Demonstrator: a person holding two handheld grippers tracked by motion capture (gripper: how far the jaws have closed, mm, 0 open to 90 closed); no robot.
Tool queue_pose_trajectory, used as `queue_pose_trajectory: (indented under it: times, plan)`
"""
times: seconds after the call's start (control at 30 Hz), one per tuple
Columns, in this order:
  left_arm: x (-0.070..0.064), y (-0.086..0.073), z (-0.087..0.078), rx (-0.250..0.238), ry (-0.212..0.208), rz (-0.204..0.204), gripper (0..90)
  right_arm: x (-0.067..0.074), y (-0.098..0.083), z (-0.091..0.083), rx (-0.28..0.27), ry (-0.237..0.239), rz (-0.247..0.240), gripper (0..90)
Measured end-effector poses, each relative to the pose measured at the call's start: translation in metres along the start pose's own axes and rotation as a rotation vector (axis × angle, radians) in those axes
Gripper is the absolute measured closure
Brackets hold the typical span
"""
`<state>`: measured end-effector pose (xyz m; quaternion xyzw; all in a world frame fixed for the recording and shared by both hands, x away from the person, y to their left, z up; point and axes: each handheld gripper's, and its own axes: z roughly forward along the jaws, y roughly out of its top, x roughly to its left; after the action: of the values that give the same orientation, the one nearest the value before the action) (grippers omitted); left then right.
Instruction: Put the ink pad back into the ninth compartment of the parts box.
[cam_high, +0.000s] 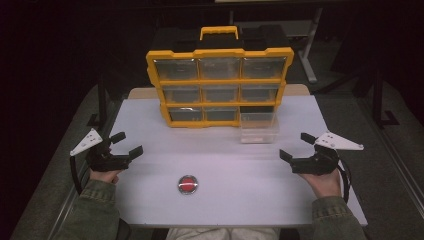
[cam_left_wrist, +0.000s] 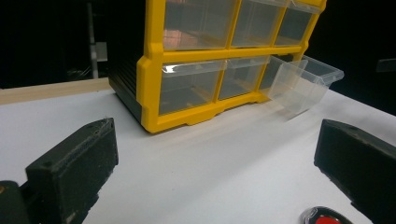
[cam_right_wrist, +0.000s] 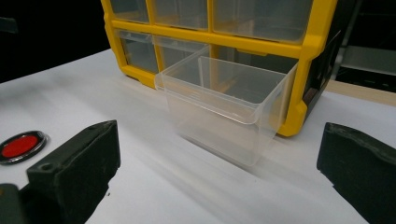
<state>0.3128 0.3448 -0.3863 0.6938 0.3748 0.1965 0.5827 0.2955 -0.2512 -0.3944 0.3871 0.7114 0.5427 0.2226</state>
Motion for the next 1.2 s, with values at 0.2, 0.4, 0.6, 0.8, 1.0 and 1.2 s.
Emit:
queue_pose_trajectory:
  times: [0.2, 0.4, 0.6, 0.8, 1.0, 1.2]
  plan:
    - [0.000, 0.000, 0.000, 0.006, -0.003, 0.007, 0.0, -0.001, 0.000, -0.001, -0.003, -0.004, 0.000, 0.0]
    - [0.001, 0.002, 0.001, -0.002, -0.002, -0.049, 0.0, -0.002, 0.001, -0.003, -0.009, -0.016, 0.006, 0.0]
    - [0.000, 0.003, 0.004, 0.028, 0.007, -0.052, 0.0, -0.003, 0.001, -0.003, -0.012, -0.028, 0.012, 0.0]
    - [-0.004, 0.008, 0.008, 0.062, -0.026, -0.057, 0.0, -0.004, 0.000, -0.004, -0.016, -0.033, 0.022, 0.0]
    - [-0.009, 0.012, 0.016, 0.112, -0.048, -0.022, 0.0, -0.004, 0.001, -0.005, -0.023, -0.041, 0.021, 0.0]
    - [-0.014, 0.016, 0.021, 0.129, -0.064, 0.008, 0.0, -0.006, 0.001, -0.006, -0.027, -0.048, 0.028, 0.0]
